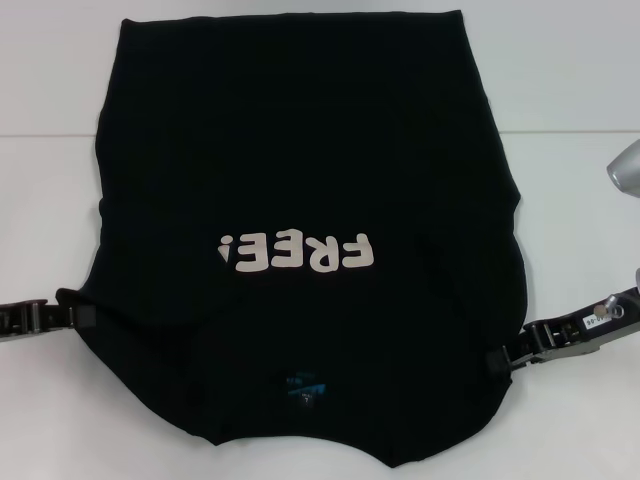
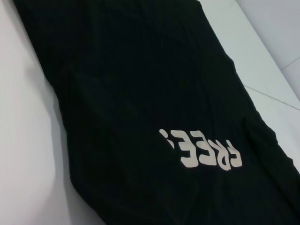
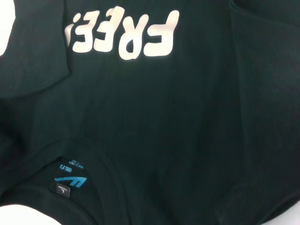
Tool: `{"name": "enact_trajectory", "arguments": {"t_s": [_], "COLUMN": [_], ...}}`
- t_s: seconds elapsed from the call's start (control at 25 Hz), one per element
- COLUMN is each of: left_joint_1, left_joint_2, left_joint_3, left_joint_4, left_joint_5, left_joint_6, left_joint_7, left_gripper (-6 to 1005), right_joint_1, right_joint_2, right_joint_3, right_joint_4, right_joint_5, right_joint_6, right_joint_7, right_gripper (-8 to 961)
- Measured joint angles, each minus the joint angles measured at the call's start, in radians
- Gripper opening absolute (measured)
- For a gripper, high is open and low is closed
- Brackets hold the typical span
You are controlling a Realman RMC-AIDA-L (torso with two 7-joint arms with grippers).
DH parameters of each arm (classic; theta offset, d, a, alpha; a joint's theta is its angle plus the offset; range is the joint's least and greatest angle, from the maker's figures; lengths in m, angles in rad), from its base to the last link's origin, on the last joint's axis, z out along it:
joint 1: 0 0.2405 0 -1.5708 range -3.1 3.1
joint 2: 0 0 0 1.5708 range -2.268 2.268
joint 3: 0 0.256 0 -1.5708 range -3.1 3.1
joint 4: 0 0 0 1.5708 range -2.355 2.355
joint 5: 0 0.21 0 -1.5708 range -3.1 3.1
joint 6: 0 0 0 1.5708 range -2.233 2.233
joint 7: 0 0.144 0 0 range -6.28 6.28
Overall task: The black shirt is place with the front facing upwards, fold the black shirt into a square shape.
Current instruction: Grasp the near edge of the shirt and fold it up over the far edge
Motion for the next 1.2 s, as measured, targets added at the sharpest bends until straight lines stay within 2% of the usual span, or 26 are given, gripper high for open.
{"name": "enact_trajectory", "arguments": {"t_s": [0.28,0.52,0.8,1.2], "left_joint_1": [0.0,0.0,0.0,0.0], "left_joint_2": [0.001,0.001,0.001,0.004], "left_joint_3": [0.0,0.0,0.004,0.001], "left_joint_4": [-0.012,-0.012,-0.012,-0.04], "left_joint_5": [0.0,0.0,0.0,0.011], "left_joint_6": [-0.002,-0.002,0.026,0.154], "left_joint_7": [0.007,0.008,0.008,0.008], "left_gripper": [33,32,32,32], "right_joint_1": [0.006,0.011,0.014,0.011], "right_joint_2": [0.0,0.002,-0.009,-0.068], "right_joint_3": [-0.014,-0.014,-0.014,-0.01], "right_joint_4": [0.005,0.005,0.003,-0.018], "right_joint_5": [0.0,0.0,0.005,0.003], "right_joint_6": [0.008,0.007,-0.015,-0.172], "right_joint_7": [0.001,-0.004,-0.011,-0.021], "right_gripper": [302,41,11,11]}}
